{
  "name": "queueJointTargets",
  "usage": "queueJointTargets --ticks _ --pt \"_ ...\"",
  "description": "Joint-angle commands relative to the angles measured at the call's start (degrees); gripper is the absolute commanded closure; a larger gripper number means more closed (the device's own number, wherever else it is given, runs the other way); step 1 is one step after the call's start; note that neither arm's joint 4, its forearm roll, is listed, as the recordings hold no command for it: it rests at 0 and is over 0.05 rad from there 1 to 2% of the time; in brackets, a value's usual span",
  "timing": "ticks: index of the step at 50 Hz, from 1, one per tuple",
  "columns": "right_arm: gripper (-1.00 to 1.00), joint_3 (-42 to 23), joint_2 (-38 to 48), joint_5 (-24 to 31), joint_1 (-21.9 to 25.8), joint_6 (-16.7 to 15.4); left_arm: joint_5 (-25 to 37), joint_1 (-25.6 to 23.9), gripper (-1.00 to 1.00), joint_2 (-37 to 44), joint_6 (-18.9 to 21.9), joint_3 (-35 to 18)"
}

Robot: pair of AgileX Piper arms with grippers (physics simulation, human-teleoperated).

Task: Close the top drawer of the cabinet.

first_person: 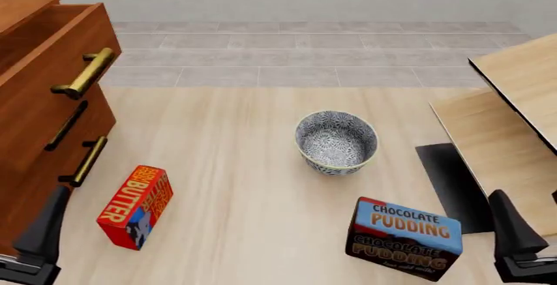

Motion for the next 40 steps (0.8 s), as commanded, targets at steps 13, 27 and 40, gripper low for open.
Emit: queueJointTargets --ticks 13,27,40 --pt "-1.0 0.01 0.0 0.64 0.56 0.36 -7.66 -4.35 -1.0 1.07 17.43 3.27" --pt "-1.0 0.0 0.0 0.7 0.29 1.13 -21.43 -4.76 -1.0 13.36 23.92 3.28" --pt "-1.0 -0.01 0.0 0.59 -0.58 1.48 -40.96 -5.93 -1.0 31.98 25.96 2.83"
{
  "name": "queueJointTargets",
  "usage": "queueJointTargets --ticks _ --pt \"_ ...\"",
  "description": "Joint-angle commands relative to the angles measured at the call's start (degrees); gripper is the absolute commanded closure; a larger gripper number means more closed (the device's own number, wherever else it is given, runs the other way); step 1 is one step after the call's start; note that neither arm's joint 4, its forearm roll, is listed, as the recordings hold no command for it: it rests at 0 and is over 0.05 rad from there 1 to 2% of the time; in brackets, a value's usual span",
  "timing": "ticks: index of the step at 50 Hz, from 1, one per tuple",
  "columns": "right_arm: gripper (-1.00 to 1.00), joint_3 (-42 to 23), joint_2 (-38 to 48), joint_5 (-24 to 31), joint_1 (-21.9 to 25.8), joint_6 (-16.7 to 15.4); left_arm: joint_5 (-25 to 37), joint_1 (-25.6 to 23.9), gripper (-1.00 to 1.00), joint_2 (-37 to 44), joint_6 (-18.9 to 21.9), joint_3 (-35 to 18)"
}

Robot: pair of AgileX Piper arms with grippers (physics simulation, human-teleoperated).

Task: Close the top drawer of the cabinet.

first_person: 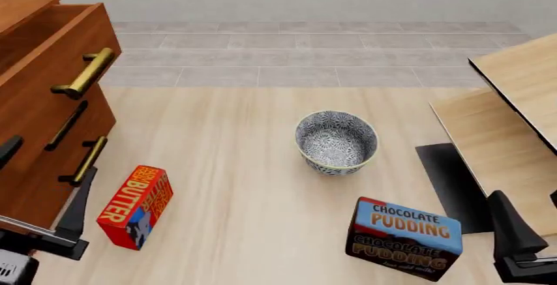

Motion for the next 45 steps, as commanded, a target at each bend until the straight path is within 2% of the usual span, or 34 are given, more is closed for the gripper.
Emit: queueJointTargets --ticks 1,5,8,10,12,14,17,18,22,25,27,36,37,39,40,41,45 --pt "-1.0 -0.04 0.0 0.05 -0.73 0.43 -12.98 -0.7 -1.0 12.28 3.25 -0.71" --pt "-1.0 0.02 0.0 0.18 -0.93 0.35 -18.45 -1.69 -1.0 17.27 6.31 -0.73" --pt "-1.0 0.03 0.0 0.28 -1.07 0.36 -20.89 -1.64 -1.0 19.89 6.94 -0.79" --pt "-1.0 0.03 0.0 0.44 -1.26 0.62 -27.3 -1.88 -1.0 25.46 10.2 -0.13" --pt "-1.0 0.03 0.0 0.53 -1.29 0.69 -26.86 -0.94 -1.0 26.14 9.67 -1.38" --pt "-1.0 0.03 0.0 0.73 -1.24 0.57 -32.26 -1.01 -1.0 30.28 12.21 -0.79" --pt "-1.0 0.03 0.0 0.89 -1.41 0.73 -34.6 -0.66 -1.0 32.72 13.87 -1.22" --pt "-1.0 0.04 0.0 0.99 -1.54 0.72 -38.11 -1.01 -1.0 35.2 16.32 -0.82" --pt "-1.0 -0.01 0.0 1.35 -1.54 0.91 -38.18 -1.13 -1.0 35.89 20.02 -2.28" --pt "-1.0 0.0 0.0 1.45 -1.5 1.11 -38.19 -1.6 -1.0 35.99 24.24 -3.35" --pt "-1.0 0.01 0.0 1.59 -1.47 1.22 -38.19 -1.17 -1.0 36.91 25.45 -4.31" --pt "-1.0 0.02 0.0 1.84 -2.03 1.34 -38.18 -0.04 -1.0 39.79 27.34 -7.38" --pt "-1.0 0.02 0.0 1.91 -2.34 1.49 -38.18 0.2 -1.0 40.67 29.62 -8.11" --pt "-1.0 0.02 0.0 1.91 -2.34 1.49 -38.18 0.2 -1.0 40.69 29.62 -8.12" --pt "-1.0 0.0 0.0 1.87 -2.47 1.36 -38.19 0.61 -1.0 40.79 31.21 -8.79" --pt "-1.0 0.01 0.0 1.89 -2.5 1.32 -38.18 1.61 -1.0 41.76 29.94 -9.42" --pt "-1.0 0.01 0.0 1.92 -2.71 1.12 -38.19 3.29 -1.0 42.82 32.02 -10.67"
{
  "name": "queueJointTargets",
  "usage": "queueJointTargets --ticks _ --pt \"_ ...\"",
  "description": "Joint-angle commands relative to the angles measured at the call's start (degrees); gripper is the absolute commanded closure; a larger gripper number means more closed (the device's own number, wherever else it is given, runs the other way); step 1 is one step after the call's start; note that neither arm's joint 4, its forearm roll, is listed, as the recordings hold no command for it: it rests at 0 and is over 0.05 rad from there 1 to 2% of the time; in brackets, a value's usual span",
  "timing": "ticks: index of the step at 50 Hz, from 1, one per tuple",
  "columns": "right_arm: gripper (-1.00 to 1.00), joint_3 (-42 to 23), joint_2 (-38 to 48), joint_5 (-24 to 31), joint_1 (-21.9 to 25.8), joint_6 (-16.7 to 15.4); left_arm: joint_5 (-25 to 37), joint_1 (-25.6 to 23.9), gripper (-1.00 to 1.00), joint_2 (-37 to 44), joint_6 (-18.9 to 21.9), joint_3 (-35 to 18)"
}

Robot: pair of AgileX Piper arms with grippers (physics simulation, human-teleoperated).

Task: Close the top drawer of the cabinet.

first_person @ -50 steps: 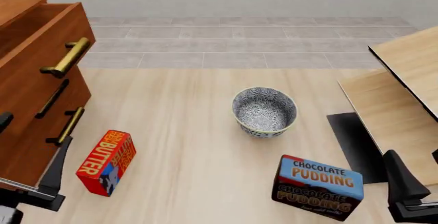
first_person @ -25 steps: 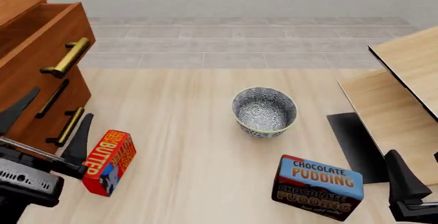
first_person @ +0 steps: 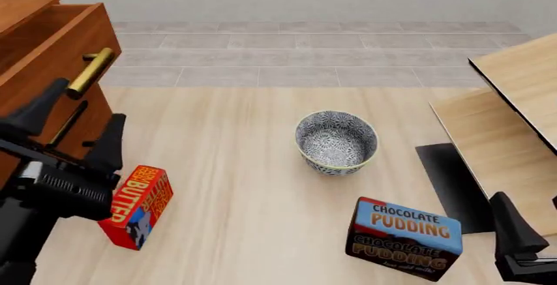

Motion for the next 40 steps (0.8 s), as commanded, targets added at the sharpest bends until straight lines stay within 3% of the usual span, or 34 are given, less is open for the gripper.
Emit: queueJointTargets --ticks 1,9,40 --pt "-1.0 0.01 0.0 0.26 -0.76 -0.07 -1.07 2.62 -1.0 4.22 5.19 -3.67" --pt "-1.0 0.02 0.0 0.73 -0.59 0.38 -1.08 4.35 -1.0 7.78 9.83 -6.16" --pt "-1.0 0.01 0.0 0.62 -0.29 0.59 -1.08 6.78 -1.0 18.41 9.86 -9.75"
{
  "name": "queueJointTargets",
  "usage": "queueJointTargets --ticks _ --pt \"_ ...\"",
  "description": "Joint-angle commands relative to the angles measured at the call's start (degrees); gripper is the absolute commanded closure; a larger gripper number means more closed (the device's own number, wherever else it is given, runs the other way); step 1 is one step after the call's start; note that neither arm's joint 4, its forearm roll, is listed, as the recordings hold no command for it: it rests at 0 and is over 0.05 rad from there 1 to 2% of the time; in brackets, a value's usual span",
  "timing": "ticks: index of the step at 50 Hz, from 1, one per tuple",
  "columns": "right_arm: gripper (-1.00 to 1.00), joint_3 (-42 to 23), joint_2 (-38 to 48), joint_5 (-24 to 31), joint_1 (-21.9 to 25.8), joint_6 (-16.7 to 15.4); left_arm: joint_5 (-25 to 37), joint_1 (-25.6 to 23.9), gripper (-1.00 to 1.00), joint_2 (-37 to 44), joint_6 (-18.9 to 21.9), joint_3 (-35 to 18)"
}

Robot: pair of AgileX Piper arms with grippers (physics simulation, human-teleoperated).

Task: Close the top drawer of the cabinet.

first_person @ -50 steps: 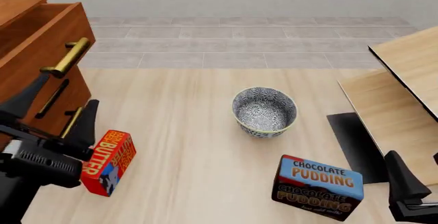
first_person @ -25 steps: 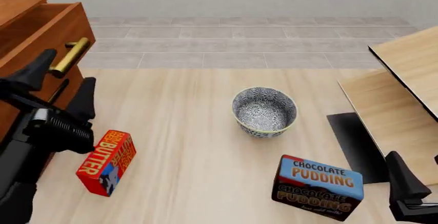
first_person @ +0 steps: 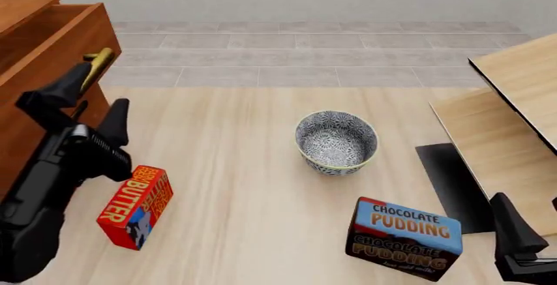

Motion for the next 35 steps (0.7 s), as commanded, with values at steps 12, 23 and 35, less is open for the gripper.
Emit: queueJointTargets --ticks 12,23,35 --pt "-1.0 0.0 0.0 0.01 0.16 0.1 -0.02 2.55 -1.0 5.21 0.45 -2.37" --pt "-1.0 0.01 0.0 0.11 0.17 0.22 -0.02 4.23 -1.0 4.72 0.38 -2.39" --pt "-1.0 0.01 0.0 0.17 -0.02 0.26 -0.02 5.27 -1.0 5.61 0.72 -3.36"
